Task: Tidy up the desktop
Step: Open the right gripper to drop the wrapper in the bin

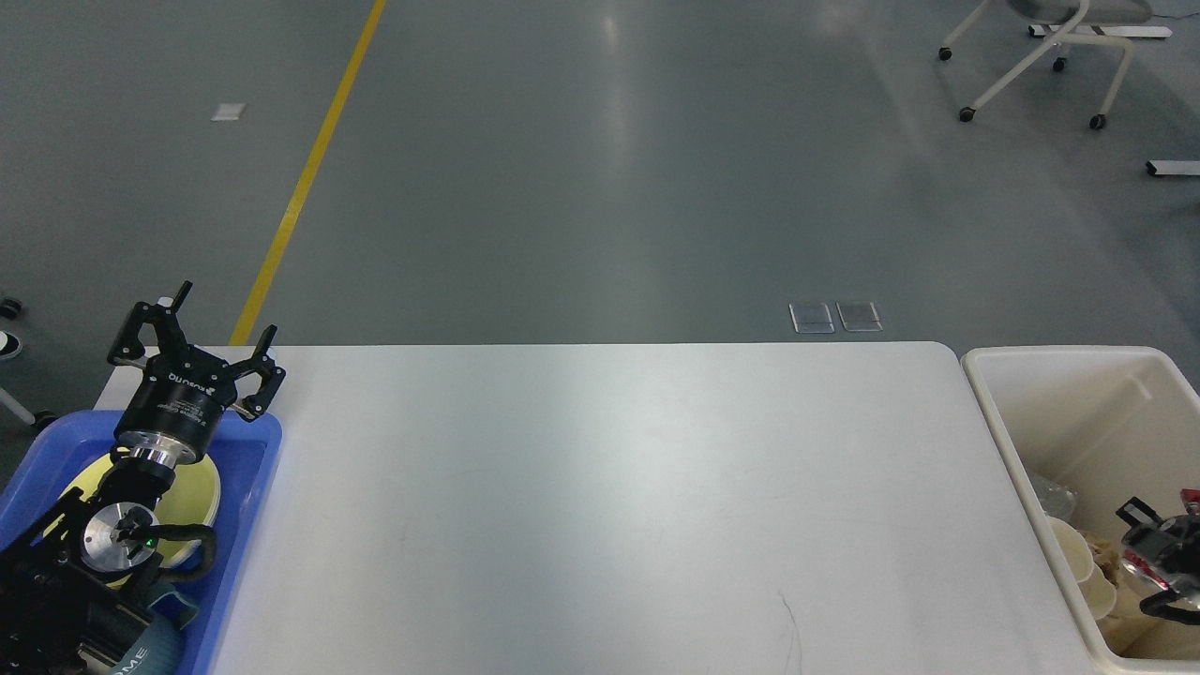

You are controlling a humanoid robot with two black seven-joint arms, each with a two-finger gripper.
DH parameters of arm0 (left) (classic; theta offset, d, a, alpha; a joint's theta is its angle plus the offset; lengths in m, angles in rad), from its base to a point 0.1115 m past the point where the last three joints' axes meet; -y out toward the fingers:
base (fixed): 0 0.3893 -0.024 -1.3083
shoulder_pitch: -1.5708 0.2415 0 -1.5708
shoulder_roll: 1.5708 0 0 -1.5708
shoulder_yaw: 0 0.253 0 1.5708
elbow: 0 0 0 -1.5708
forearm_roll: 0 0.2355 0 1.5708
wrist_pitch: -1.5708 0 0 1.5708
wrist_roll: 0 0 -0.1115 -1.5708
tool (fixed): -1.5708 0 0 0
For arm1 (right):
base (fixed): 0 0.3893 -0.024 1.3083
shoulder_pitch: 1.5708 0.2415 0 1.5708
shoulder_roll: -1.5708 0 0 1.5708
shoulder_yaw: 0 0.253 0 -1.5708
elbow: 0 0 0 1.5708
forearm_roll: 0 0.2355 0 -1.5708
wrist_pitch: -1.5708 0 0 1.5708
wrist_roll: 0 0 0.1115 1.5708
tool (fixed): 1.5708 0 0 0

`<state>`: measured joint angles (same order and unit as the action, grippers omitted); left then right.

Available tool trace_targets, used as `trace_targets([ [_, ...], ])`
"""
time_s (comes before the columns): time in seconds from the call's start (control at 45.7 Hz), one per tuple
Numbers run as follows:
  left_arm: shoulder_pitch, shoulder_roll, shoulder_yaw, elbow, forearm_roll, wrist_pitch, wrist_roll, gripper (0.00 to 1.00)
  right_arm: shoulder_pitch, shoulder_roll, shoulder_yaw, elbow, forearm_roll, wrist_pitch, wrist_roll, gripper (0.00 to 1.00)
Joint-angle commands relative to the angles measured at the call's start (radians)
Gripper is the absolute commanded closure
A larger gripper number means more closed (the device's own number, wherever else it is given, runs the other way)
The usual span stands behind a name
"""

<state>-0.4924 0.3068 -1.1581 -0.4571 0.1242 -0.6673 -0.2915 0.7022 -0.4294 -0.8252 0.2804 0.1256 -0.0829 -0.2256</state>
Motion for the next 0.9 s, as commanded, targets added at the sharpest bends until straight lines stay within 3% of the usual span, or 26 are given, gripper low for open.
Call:
trace_targets([
  [0.0,0.0,0.0,0.0,0.0,0.0,0.0,0.0,0.04,-0.095,0.07,0.0,-0.098,0.002,-0.058,0.0,1.0],
  [0.416,0.0,0.0,0.0,0.0,0.0,0.0,0.0,0.04,-0.105,0.073,-0.006,-0.104,0.002,-0.067,0.0,1.0],
  [0.437,0.0,0.0,0.0,0.0,0.0,0.0,0.0,0.04,-0.105,0.073,-0.006,-0.106,0.002,-0.07,0.0,0.93],
  [0.525,0.0,0.0,0.0,0.0,0.0,0.0,0.0,0.04,-0.098,0.072,-0.006,-0.106,0.002,-0.081,0.0,0.22],
  [0.547,0.0,0.0,0.0,0.0,0.0,0.0,0.0,0.04,-0.095,0.072,-0.006,-0.106,0.002,-0.084,0.002,0.08],
  [0.569,0.0,0.0,0.0,0.0,0.0,0.0,0.0,0.04,-0.093,0.072,-0.006,-0.104,0.002,-0.087,0.0,0.0],
  [0.875,0.0,0.0,0.0,0.0,0.0,0.0,0.0,0.04,-0.092,0.07,-0.005,-0.099,0.0,-0.092,0.0,0.0],
])
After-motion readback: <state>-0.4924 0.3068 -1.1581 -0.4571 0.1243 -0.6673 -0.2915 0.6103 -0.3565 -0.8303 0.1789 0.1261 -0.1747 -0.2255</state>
